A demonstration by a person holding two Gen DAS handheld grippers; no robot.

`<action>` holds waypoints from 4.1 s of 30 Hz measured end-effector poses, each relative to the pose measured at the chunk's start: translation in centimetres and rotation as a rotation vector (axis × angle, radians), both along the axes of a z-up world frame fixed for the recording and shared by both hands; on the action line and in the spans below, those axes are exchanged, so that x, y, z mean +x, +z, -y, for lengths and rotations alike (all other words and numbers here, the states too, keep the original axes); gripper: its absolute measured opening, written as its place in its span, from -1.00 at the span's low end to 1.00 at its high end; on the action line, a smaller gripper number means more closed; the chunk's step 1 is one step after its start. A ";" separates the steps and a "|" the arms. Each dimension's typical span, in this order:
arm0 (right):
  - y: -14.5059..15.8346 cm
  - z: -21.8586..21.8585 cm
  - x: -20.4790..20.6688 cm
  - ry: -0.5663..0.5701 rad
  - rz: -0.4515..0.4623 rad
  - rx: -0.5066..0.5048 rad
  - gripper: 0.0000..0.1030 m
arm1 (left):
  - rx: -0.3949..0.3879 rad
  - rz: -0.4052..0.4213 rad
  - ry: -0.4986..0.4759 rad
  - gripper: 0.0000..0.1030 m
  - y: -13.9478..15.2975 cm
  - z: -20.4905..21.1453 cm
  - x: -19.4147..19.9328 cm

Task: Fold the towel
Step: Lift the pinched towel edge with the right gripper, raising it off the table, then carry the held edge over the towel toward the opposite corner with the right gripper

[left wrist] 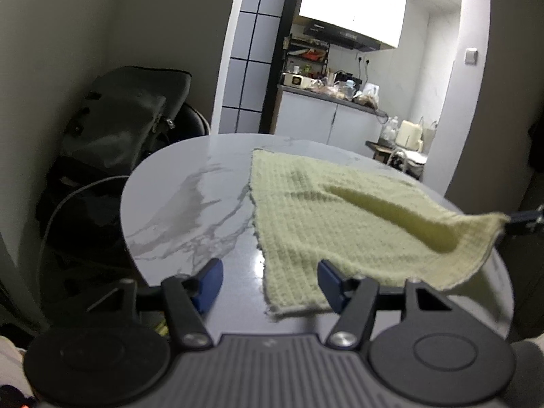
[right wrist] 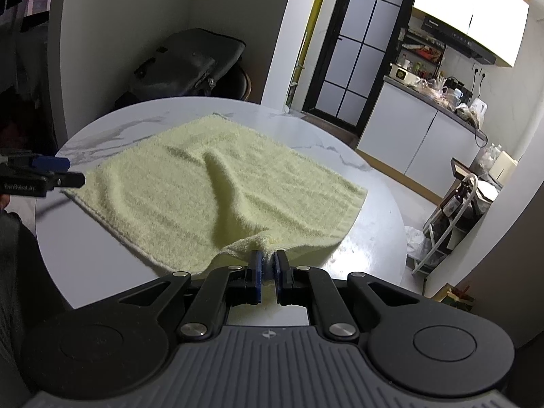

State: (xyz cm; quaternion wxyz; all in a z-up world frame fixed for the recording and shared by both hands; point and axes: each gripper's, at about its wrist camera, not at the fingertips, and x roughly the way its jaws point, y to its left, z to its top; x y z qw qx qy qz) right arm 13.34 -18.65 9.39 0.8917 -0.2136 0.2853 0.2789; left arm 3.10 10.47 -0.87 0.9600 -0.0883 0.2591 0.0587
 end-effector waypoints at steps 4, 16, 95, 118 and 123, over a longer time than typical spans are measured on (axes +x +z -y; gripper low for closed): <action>0.6 -0.3 0.2 0.015 0.019 0.006 -0.84 | 0.046 -0.019 0.009 0.18 0.0 0.5 0.1; 1.7 -1.8 0.8 0.073 0.047 0.032 -0.84 | 0.146 -0.093 0.012 0.10 0.4 0.3 0.2; 4.3 -16.2 10.3 0.138 0.166 0.060 -0.84 | -0.047 0.086 0.007 0.31 -0.5 -3.5 -1.3; 2.7 -20.7 14.3 0.129 0.146 0.044 -0.84 | -0.099 0.099 0.043 0.31 -0.7 -4.6 -1.8; 2.8 -21.3 14.4 0.138 0.150 0.040 -0.84 | -0.126 0.109 0.064 0.31 -0.8 -5.1 -2.0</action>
